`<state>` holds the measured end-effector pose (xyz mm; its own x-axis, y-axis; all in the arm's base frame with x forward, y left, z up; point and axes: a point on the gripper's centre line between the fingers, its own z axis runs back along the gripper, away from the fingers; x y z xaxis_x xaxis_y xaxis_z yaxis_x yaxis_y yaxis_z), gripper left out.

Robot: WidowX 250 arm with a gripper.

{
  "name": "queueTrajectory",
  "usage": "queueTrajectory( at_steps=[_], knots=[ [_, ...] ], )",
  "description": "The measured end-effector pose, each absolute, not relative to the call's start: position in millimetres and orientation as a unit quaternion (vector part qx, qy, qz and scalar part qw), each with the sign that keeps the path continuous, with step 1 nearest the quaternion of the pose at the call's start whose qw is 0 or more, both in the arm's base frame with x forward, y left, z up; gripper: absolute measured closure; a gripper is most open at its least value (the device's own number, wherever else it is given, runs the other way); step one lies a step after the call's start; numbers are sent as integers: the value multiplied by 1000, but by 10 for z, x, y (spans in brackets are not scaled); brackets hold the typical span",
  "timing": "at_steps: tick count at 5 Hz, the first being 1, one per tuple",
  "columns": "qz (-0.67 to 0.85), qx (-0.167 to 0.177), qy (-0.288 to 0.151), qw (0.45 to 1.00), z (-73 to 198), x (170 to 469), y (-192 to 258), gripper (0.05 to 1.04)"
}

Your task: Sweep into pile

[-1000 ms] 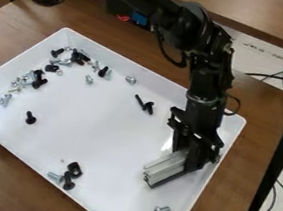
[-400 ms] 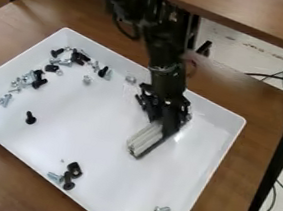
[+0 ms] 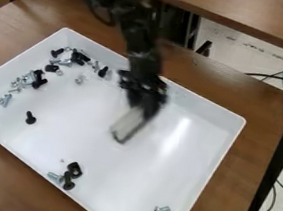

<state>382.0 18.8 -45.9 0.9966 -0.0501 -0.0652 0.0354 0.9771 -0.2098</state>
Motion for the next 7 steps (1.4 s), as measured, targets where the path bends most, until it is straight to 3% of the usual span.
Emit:
queueTrajectory(
  at_steps=[2, 4, 6, 7],
  knots=[
    [11, -104, 43, 994, -489, 3865, 613, 727],
    [1, -95, 72, 993, -517, 3912, 824, 728],
    [-1, -81, 72, 994, -462, 3890, 898, 728],
    [76, -77, 37, 993, -434, 3623, 1536, 728]
  ],
)
